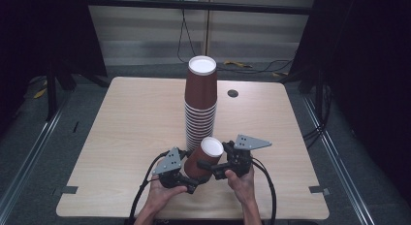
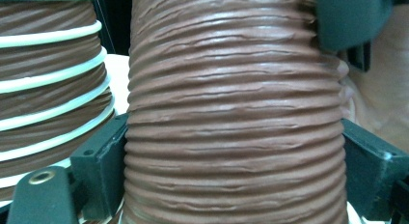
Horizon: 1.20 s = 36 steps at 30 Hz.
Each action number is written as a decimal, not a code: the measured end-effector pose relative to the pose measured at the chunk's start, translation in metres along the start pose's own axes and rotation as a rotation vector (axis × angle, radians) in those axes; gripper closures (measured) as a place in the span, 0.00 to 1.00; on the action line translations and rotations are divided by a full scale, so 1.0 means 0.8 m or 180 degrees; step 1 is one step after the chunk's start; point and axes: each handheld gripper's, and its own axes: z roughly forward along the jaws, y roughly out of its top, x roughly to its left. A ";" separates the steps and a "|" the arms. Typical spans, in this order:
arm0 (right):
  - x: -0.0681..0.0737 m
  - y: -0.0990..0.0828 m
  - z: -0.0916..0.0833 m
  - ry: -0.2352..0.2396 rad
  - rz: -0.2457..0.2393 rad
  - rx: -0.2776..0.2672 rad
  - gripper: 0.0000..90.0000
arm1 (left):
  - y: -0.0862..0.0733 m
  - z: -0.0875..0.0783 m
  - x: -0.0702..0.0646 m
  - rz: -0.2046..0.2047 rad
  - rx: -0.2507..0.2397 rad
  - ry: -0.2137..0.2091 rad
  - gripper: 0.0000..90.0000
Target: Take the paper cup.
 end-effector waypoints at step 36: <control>-0.003 0.005 -0.033 -0.0073 -0.0116 0.0254 0.15 | 0.017 -0.033 0.027 0.0082 0.0337 0.0048 0.15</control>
